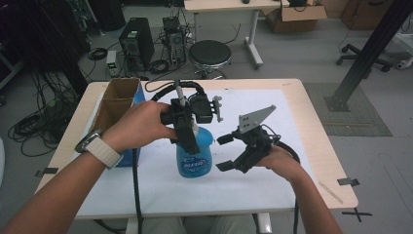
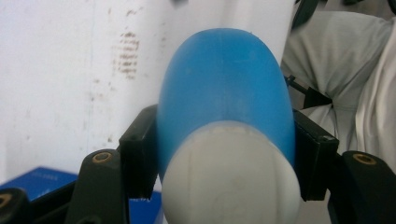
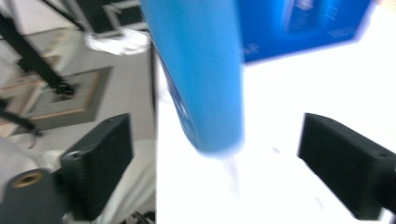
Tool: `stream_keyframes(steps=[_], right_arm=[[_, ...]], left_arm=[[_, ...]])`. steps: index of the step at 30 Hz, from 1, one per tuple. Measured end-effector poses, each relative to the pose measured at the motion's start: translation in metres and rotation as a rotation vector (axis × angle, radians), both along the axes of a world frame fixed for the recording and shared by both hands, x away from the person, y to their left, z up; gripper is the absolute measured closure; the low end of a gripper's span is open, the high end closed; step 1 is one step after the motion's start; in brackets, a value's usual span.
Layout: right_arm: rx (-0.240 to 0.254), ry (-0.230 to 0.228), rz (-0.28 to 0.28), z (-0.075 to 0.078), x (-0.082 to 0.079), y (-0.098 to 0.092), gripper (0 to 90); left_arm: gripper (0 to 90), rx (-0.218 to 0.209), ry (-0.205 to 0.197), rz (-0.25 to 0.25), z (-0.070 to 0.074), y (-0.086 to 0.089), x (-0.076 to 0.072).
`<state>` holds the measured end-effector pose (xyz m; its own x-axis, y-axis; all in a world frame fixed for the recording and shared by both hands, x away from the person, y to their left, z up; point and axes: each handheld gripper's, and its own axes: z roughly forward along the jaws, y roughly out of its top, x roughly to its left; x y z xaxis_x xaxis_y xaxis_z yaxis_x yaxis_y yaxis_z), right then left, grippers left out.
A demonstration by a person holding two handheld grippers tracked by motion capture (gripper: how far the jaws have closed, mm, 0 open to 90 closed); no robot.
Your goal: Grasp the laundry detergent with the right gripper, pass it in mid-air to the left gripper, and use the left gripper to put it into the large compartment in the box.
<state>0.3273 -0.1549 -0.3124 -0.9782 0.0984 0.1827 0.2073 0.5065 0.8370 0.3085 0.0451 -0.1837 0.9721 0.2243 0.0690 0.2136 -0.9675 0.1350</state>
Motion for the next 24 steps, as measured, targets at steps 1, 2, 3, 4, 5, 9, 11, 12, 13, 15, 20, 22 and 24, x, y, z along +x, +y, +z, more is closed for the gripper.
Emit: stream_keyframes(steps=[1,2,3,4,5,9,11,12,13,15,20,22,24], right_arm=[[-0.017,0.009,-0.035,0.001,0.0,-0.006,6.1],[-0.033,0.015,-0.066,0.002,0.001,-0.011,6.0],[-0.046,0.014,-0.089,0.003,0.001,-0.015,5.9],[-0.068,0.009,-0.117,0.004,0.002,-0.022,5.8],[-0.115,0.009,-0.15,0.008,0.002,-0.031,5.3],[-0.216,-0.015,-0.206,0.013,0.001,-0.042,3.7],[-0.274,-0.03,-0.228,0.02,-0.001,-0.051,3.7],[-0.274,-0.03,-0.228,0.02,-0.001,-0.051,3.7],[-0.313,-0.043,-0.242,0.024,-0.001,-0.056,3.5],[-0.339,-0.05,-0.252,0.026,-0.002,-0.058,2.7],[-0.471,-0.075,-0.286,0.031,0.0,-0.069,2.3],[-0.518,-0.069,-0.297,0.031,0.002,-0.077,2.6],[-0.541,-0.067,-0.304,0.033,0.004,-0.082,2.7]], left_arm=[[38.0,-0.002,-0.003,0.018,0.001,0.002,0.001],[38.0,-0.003,-0.004,0.035,0.002,0.004,0.002],[38.0,-0.004,-0.008,0.059,0.004,0.007,0.003],[38.0,-0.005,-0.013,0.08,0.005,0.009,0.004],[38.0,-0.004,-0.019,0.101,0.007,0.01,0.005],[38.0,-0.01,-0.046,0.179,0.016,0.017,0.01],[38.0,-0.012,-0.063,0.24,0.023,0.021,0.013],[38.0,-0.012,-0.063,0.24,0.023,0.021,0.013],[38.0,-0.014,-0.066,0.262,0.025,0.022,0.014],[38.0,-0.006,-0.067,0.298,0.029,0.025,0.017],[38.0,-0.02,-0.076,0.408,0.04,0.034,0.025],[38.1,-0.022,-0.083,0.452,0.045,0.037,0.028],[38.1,-0.038,-0.093,0.528,0.055,0.044,0.032]])
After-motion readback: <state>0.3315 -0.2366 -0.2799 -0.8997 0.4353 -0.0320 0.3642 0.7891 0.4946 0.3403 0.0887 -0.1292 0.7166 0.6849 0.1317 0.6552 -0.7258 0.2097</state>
